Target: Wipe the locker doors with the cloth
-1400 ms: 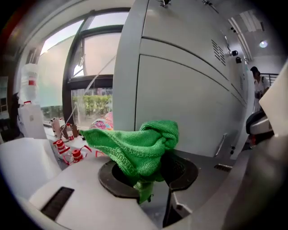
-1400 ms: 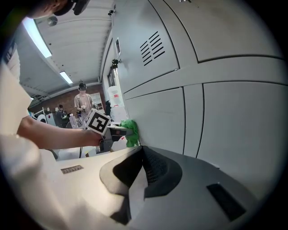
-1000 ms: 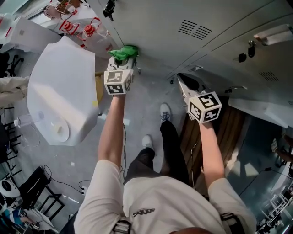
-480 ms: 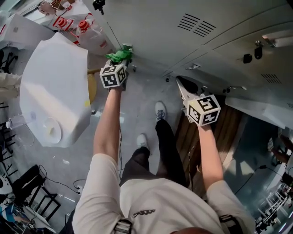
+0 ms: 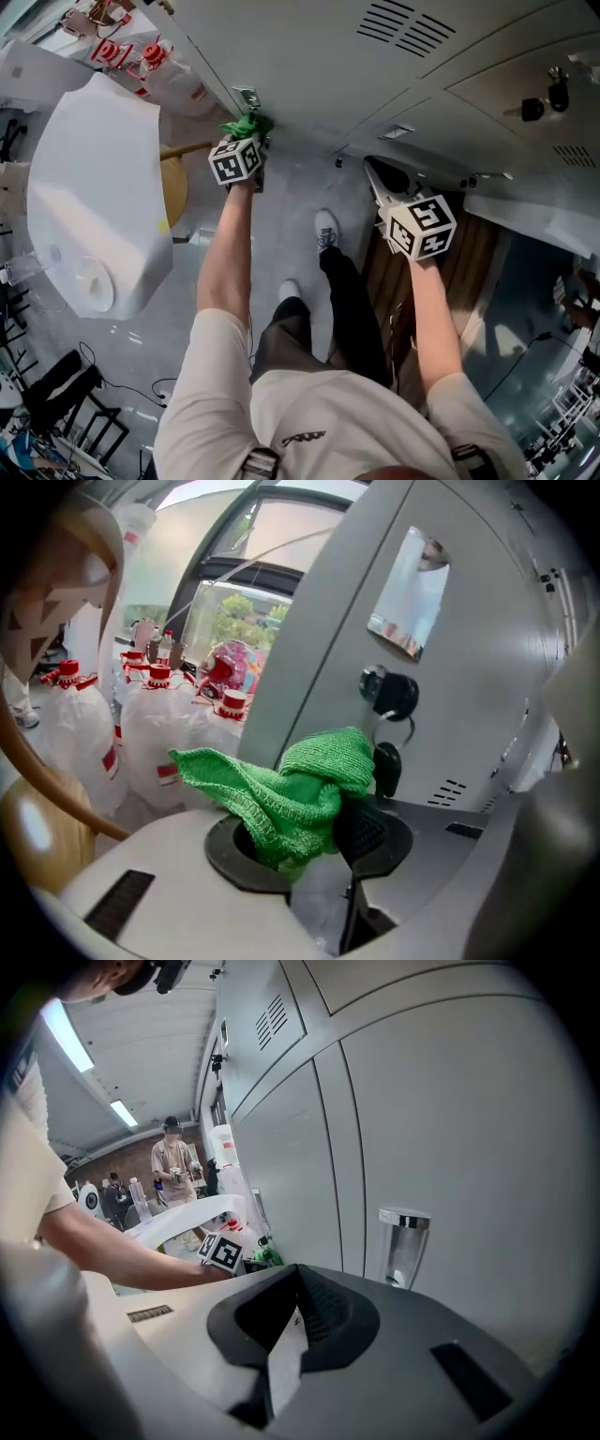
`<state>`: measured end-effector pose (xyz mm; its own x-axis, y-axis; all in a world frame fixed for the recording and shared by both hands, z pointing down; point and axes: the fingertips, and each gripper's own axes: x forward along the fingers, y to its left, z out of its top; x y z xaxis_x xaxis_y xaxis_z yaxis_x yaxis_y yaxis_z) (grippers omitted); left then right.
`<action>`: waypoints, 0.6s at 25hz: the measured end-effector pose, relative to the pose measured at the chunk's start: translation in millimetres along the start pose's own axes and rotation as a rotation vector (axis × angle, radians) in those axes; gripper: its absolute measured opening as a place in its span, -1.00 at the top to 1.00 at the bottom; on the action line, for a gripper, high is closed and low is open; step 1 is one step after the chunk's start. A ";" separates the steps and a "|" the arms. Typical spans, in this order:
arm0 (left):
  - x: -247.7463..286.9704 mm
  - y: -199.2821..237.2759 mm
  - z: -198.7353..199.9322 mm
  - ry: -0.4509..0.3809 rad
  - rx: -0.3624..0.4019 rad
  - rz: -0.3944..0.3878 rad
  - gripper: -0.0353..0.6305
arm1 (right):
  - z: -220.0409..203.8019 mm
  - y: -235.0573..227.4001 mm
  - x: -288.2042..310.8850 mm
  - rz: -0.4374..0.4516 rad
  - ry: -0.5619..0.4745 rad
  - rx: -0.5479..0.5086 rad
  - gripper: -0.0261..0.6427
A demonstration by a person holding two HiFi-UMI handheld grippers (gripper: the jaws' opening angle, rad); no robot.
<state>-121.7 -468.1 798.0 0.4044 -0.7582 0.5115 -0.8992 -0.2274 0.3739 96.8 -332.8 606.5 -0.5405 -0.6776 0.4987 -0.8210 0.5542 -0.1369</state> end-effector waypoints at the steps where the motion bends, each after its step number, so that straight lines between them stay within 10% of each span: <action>1: 3.3 -4.8 -5.4 0.009 0.004 -0.004 0.48 | -2.7 -0.5 -2.0 -0.006 0.000 0.000 0.90; 15: -92.7 -164.9 48.1 -0.004 0.216 -0.302 0.47 | 46.2 57.8 -109.1 -0.066 -0.098 -0.015 0.90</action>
<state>-18.9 -389.7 651.8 0.6566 -0.6397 0.3995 -0.7541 -0.5646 0.3355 99.8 -249.2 504.7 -0.5011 -0.7567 0.4198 -0.8532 0.5133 -0.0932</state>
